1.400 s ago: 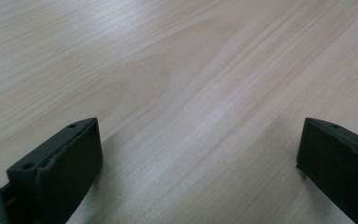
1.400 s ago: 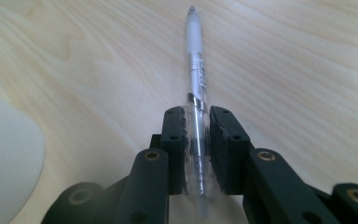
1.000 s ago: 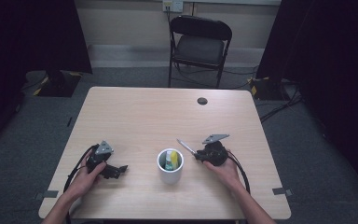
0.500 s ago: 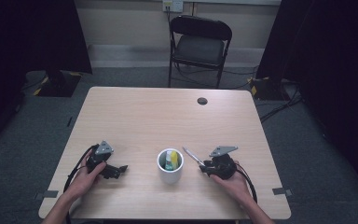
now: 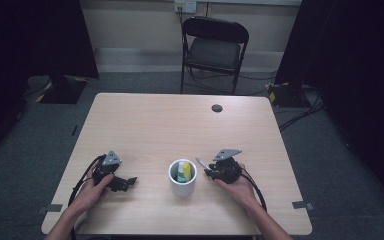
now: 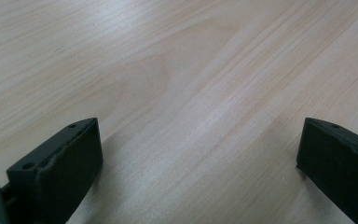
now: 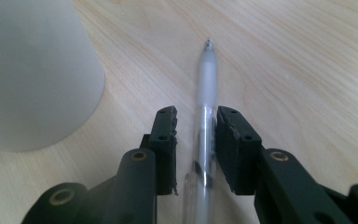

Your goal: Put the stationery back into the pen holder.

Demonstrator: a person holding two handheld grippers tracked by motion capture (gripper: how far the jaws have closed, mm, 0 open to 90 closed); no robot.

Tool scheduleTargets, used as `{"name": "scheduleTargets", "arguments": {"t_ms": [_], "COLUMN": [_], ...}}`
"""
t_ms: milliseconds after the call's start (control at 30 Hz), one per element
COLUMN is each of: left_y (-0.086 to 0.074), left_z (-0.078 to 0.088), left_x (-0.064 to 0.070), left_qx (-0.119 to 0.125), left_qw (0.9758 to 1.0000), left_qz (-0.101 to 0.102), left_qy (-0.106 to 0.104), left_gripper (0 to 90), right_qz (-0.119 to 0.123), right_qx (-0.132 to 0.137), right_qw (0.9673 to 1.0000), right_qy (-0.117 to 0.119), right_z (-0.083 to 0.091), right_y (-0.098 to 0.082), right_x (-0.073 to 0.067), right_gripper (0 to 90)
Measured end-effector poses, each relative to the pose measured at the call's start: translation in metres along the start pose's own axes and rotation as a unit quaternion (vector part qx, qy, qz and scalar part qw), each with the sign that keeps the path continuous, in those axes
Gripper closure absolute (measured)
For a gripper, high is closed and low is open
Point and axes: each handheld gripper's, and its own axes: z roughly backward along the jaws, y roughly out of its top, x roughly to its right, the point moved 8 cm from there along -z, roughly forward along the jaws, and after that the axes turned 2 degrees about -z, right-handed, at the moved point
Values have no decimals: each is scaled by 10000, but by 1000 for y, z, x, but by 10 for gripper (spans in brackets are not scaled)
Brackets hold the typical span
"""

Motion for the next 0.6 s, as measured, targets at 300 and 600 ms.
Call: {"name": "scheduleTargets", "arguments": {"t_ms": [300, 600], "left_y": [0, 0], "left_z": [0, 0], "left_x": [0, 0], "left_qx": [2, 0], "left_qw": [10000, 10000], "left_qz": [1, 1], "left_qy": [3, 2], "left_gripper": [0, 0], "right_qz": [-63, 20], "right_qx": [-27, -3], "right_qw": [10000, 10000], "right_qy": [-15, -7], "right_z": [-16, -19], "right_y": [17, 20], "right_x": [4, 0], "right_gripper": [710, 784]}}
